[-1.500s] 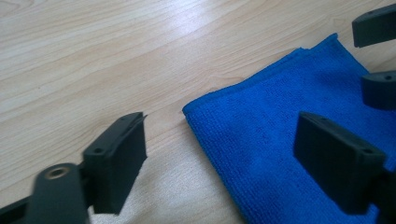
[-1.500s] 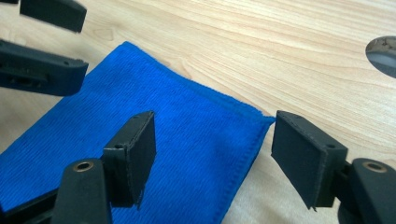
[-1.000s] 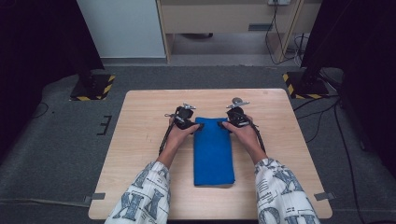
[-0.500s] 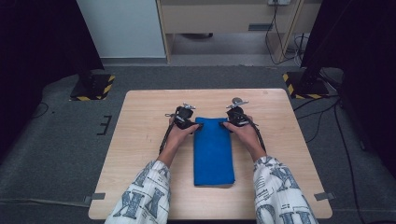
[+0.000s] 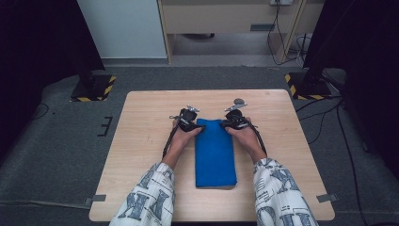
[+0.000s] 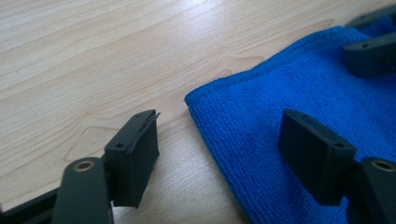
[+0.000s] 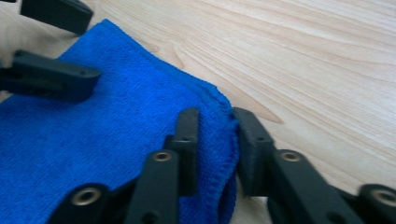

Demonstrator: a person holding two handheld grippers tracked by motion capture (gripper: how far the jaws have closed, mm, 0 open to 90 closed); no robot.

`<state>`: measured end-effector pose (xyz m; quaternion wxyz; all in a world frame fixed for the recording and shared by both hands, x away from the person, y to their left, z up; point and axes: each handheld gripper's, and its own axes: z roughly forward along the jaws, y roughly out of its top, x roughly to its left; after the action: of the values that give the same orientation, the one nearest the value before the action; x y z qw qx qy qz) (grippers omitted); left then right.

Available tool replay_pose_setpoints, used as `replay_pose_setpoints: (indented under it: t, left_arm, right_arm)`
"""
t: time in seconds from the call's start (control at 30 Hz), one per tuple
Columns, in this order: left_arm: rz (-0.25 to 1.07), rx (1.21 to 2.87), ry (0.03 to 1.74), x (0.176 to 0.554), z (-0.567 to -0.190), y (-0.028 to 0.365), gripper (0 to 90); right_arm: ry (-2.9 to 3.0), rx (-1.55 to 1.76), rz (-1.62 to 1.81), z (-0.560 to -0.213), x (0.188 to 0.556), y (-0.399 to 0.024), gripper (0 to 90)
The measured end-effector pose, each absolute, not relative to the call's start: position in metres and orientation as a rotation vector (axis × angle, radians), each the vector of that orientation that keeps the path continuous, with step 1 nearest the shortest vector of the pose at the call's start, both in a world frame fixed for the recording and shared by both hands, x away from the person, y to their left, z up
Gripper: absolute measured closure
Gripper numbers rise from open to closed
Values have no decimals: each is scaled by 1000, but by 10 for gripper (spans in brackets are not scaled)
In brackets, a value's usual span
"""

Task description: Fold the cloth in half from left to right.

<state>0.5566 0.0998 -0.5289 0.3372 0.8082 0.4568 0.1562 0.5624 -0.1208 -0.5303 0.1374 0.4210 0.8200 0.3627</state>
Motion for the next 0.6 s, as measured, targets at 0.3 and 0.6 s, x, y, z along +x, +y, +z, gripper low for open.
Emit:
replay_pose_setpoints:
  t: [0.3,0.6]
  left_arm:
    - [406,2127,1162,555,-527,98,459]
    - [369,2129,1166,550,-524,92,718]
  right_arm:
    - [2372,1228,1053,-530,562,-119,821]
    - [2375,1189,1004,-528,559,-115,844]
